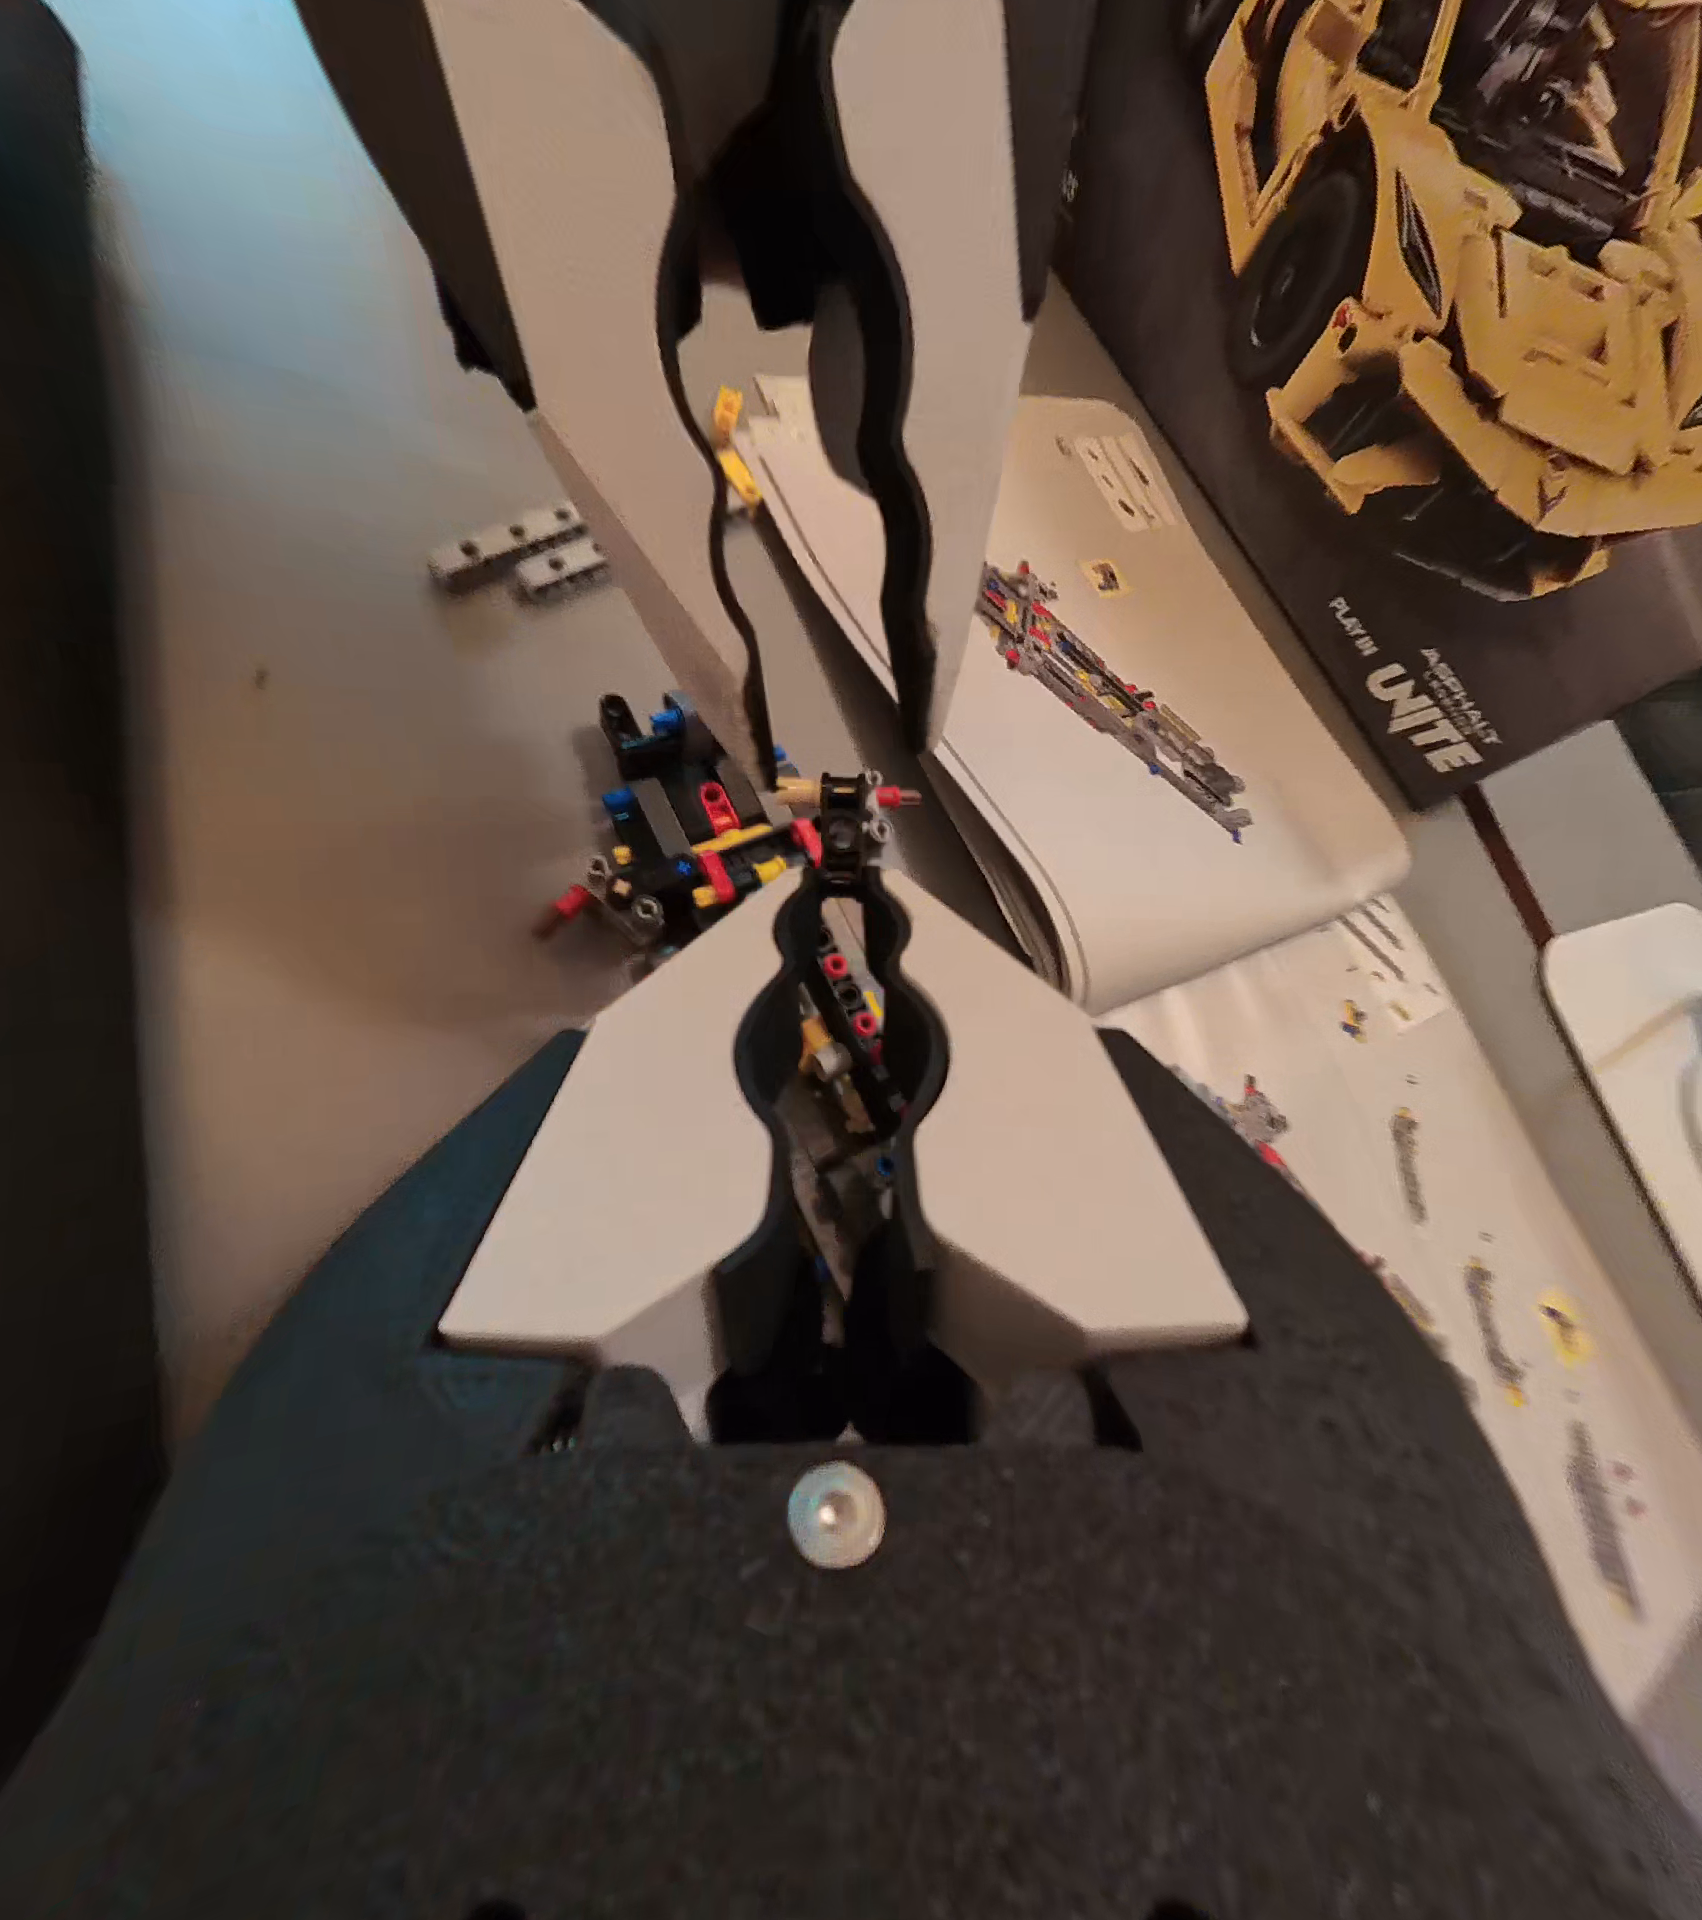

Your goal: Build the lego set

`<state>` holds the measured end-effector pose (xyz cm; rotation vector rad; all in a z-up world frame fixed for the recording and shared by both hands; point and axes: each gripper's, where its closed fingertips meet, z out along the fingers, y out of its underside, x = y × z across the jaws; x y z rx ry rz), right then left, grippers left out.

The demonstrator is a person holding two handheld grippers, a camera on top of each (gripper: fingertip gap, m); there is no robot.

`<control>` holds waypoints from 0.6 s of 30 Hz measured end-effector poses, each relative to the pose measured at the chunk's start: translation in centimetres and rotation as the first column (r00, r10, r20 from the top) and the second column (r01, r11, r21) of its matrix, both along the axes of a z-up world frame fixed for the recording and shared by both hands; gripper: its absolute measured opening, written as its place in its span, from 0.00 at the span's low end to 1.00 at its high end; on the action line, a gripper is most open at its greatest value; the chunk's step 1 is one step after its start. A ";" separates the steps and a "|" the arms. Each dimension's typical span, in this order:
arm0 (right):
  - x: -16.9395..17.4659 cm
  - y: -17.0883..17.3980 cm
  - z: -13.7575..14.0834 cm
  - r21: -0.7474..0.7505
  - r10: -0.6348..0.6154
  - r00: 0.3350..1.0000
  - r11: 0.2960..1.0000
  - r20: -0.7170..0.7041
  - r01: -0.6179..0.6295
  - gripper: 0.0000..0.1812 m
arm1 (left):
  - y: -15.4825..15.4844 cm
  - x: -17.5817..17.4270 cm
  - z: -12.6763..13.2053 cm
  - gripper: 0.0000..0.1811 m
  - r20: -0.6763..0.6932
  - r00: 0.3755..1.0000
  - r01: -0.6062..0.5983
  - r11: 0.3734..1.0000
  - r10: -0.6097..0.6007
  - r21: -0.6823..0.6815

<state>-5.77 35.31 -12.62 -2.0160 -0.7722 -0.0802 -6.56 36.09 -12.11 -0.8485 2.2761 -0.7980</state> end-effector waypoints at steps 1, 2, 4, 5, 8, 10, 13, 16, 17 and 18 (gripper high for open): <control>0.1 0.0 -0.1 -0.006 -0.008 0.999 1.000 0.048 0.008 0.04 | 0.0 0.1 -0.1 0.13 0.003 1.000 -0.005 0.999 0.005 0.050; 0.2 0.0 -0.2 -0.009 -0.015 0.996 1.000 0.092 0.016 0.03 | -0.1 0.2 -0.3 0.13 0.010 1.000 -0.008 0.995 0.007 0.095; 0.3 0.0 -0.6 -0.013 -0.027 0.984 0.999 0.178 0.030 0.04 | -0.2 0.3 -0.7 0.13 0.019 1.000 -0.005 0.984 0.002 0.179; 0.4 0.1 -0.8 -0.014 -0.032 0.975 0.999 0.218 0.036 0.04 | -0.4 0.4 -0.7 0.12 0.032 0.999 -0.003 0.976 -0.004 0.216; 0.6 0.5 -0.5 0.044 -0.056 0.942 0.998 0.330 0.044 0.04 | -0.6 0.6 -1.0 0.12 0.055 0.998 -0.001 0.955 -0.016 0.296; 0.7 0.8 -0.3 0.090 -0.066 0.915 0.995 0.398 0.033 0.04 | -0.6 0.8 -1.1 0.11 0.060 0.998 -0.010 0.956 -0.008 0.294; 0.6 0.9 -0.5 0.105 -0.060 0.906 0.994 0.419 0.018 0.04 | -0.1 1.1 -1.1 0.06 0.080 0.997 -0.035 0.954 0.011 0.298; 0.8 1.0 -0.5 0.112 -0.073 0.896 0.993 0.439 0.026 0.04 | 0.2 1.4 -1.3 0.04 0.101 0.995 -0.046 0.950 0.016 0.307; 0.8 1.0 -0.4 0.115 -0.078 0.897 0.993 0.436 0.031 0.04 | 0.3 1.6 -1.4 0.04 0.113 0.993 -0.051 0.945 0.015 0.323; 0.9 1.0 -0.3 0.126 -0.087 0.901 0.991 0.425 0.037 0.04 | 0.4 1.8 -1.4 0.04 0.130 0.991 -0.057 0.937 0.013 0.344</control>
